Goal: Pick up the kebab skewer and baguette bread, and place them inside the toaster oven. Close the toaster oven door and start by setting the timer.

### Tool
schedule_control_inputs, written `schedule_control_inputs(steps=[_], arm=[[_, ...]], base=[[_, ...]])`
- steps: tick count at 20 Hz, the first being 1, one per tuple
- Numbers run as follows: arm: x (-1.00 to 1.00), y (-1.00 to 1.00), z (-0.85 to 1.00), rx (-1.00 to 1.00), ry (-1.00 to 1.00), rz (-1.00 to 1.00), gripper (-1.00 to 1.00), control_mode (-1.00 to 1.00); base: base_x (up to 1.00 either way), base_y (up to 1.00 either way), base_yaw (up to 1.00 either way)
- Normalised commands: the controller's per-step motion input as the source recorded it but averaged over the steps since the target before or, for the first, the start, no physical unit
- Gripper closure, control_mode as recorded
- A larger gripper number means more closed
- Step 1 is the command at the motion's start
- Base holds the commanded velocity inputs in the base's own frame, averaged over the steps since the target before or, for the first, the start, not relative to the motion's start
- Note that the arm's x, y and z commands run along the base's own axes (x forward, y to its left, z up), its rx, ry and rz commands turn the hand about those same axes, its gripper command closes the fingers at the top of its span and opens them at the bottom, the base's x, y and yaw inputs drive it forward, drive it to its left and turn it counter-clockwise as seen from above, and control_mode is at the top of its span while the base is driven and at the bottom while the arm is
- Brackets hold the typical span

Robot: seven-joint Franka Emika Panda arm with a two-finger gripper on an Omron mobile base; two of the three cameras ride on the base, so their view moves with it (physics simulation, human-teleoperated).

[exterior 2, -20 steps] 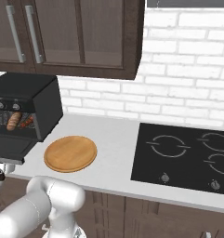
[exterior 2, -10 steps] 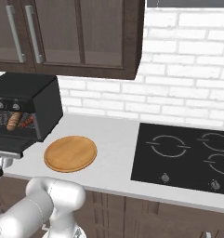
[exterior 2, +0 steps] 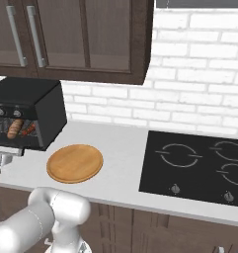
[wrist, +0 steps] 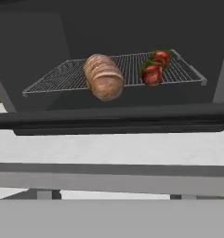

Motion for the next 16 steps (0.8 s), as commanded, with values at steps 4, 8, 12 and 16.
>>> schedule_control_inputs(steps=[4, 8, 12, 16], arm=[[0.65, 0.00, 0.59, 0.00, 0.01, -0.03, -1.00, -1.00], [0.65, 0.00, 0.51, 0.00, 0.04, -0.03, -1.00, -1.00], [0.59, 0.00, 0.42, 0.00, 0.04, -0.03, -1.00, -1.00], [0.33, -0.02, 0.23, 0.00, 0.04, -0.03, -1.00, -1.00]], base=[[0.00, 0.00, 0.00], [0.00, 0.00, 0.00], [0.00, 0.00, 0.00], [0.00, 0.00, 0.00]])
